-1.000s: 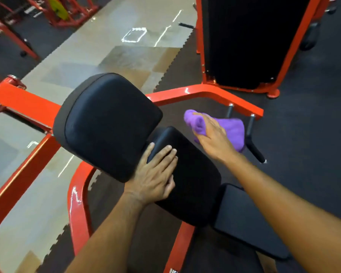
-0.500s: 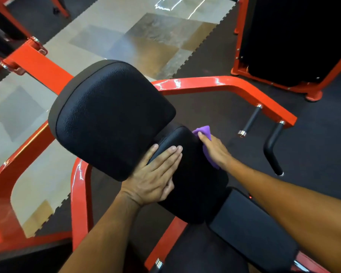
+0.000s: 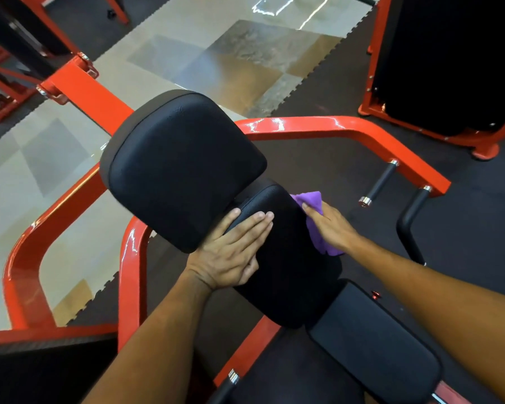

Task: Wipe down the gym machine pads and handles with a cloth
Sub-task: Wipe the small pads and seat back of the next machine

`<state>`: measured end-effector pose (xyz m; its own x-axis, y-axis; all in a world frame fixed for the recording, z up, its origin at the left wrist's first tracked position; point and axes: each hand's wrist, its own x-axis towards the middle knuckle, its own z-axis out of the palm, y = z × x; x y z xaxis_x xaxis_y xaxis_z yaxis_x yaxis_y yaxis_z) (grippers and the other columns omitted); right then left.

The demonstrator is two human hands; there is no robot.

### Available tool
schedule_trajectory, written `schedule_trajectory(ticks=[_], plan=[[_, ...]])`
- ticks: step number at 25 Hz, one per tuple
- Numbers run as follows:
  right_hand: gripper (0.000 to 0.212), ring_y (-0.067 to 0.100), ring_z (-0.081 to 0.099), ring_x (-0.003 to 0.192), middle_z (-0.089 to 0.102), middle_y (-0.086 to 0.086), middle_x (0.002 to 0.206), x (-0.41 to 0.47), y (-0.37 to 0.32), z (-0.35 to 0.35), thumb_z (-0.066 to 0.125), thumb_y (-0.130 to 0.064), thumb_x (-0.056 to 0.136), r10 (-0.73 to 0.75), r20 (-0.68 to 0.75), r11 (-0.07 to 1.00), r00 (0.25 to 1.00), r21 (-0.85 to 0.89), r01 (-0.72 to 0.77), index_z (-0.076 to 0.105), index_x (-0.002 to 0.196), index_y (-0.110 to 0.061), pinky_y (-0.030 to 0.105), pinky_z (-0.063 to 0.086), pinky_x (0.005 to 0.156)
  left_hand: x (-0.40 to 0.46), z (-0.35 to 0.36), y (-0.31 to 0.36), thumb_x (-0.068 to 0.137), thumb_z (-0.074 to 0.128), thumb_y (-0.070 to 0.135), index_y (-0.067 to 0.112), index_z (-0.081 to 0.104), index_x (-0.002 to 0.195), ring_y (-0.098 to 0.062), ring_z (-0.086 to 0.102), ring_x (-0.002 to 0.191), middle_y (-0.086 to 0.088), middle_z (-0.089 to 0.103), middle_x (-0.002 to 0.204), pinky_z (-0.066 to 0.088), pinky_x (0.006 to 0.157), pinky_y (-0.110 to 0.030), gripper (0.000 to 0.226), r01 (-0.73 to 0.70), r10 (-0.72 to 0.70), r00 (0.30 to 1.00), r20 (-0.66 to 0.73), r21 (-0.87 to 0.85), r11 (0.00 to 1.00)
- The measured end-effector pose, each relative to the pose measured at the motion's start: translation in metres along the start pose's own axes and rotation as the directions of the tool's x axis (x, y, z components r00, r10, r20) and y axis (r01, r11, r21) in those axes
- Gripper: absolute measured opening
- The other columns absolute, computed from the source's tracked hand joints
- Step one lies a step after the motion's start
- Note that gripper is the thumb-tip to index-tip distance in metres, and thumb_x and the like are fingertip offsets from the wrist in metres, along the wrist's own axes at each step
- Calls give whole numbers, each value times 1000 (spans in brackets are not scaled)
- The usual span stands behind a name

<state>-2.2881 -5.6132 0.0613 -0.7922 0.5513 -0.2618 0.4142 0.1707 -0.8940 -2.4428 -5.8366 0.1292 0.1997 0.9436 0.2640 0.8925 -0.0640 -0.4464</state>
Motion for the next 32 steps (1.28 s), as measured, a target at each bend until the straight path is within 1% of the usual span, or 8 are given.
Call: schedule_trajectory(ticks=[4, 8, 11, 15, 23, 27, 29, 32], plan=[[33, 5, 56, 104, 61, -19, 112, -32, -49, -15, 36, -59, 103, -178, -141, 984, 974, -59, 171, 60, 115, -41, 28, 40, 86, 2, -14, 4, 94, 55, 29, 8, 44, 155, -20, 31, 154, -5, 35, 166, 27, 125, -48, 65, 25, -38, 989, 140, 97, 995], [16, 10, 61, 95, 63, -13, 99, -52, -86, -22, 46, -28, 104, -488, -216, 871, 846, -180, 457, 60, 100, -23, 32, 50, 82, 2, -74, 13, 95, 59, 20, 5, 50, 150, -27, 36, 152, -12, 41, 161, 22, 127, -46, 58, 124, -132, 987, 91, 89, 988], [30, 26, 58, 116, 64, 1, 119, -39, -88, 3, 52, -13, 91, -601, -131, 770, 789, -362, 526, 66, 118, -16, 43, 47, 95, -4, -132, -30, 98, 47, 20, 6, 44, 154, -26, 30, 154, -10, 34, 165, 15, 127, -50, 58, 189, -180, 982, -60, 269, 944], [53, 34, 47, 135, 59, 2, 136, -44, -109, 48, 67, -21, 78, -561, -97, 659, 822, -654, 372, 60, 130, -14, 58, 46, 101, 13, -151, -92, 106, 41, 30, 9, 28, 162, -25, 18, 158, -10, 23, 170, 13, 128, -52, 61, 163, -195, 979, 57, 358, 919], [49, 28, 54, 128, 64, 2, 130, -63, -110, 93, 57, -28, 76, -701, 197, 358, 686, -734, 577, 66, 124, -18, 54, 34, 109, 14, -129, -90, 109, 39, 33, 14, 27, 163, -21, 19, 158, -3, 22, 171, 25, 125, -51, 58, 232, -218, 973, -81, 332, 914], [36, 25, 54, 115, 59, -3, 124, -30, -108, 22, 50, -10, 85, -525, -60, 722, 849, -559, 408, 64, 111, -31, 35, 41, 98, 13, -127, -86, 110, 33, 36, 17, 18, 165, -20, 11, 159, -1, 13, 173, 19, 127, -49, 60, 260, -266, 963, -35, 360, 896], [34, 18, 50, 96, 53, -12, 106, -23, -110, 6, 42, -8, 85, -472, -14, 787, 881, -457, 415, 52, 88, -40, 32, 40, 84, 14, -129, -86, 111, 30, 37, 17, 15, 166, -21, 8, 160, -1, 10, 173, 16, 127, -49, 60, 255, -274, 962, -2, 372, 893], [33, 22, 53, 99, 59, -2, 110, -26, -96, -11, 41, -6, 84, -362, -89, 889, 928, -332, 315, 58, 100, -29, 38, 45, 85, 17, -130, -81, 109, 32, 35, 16, 12, 166, -23, 3, 160, -3, 6, 174, 10, 128, -51, 63, 331, -360, 933, 7, 377, 865]])
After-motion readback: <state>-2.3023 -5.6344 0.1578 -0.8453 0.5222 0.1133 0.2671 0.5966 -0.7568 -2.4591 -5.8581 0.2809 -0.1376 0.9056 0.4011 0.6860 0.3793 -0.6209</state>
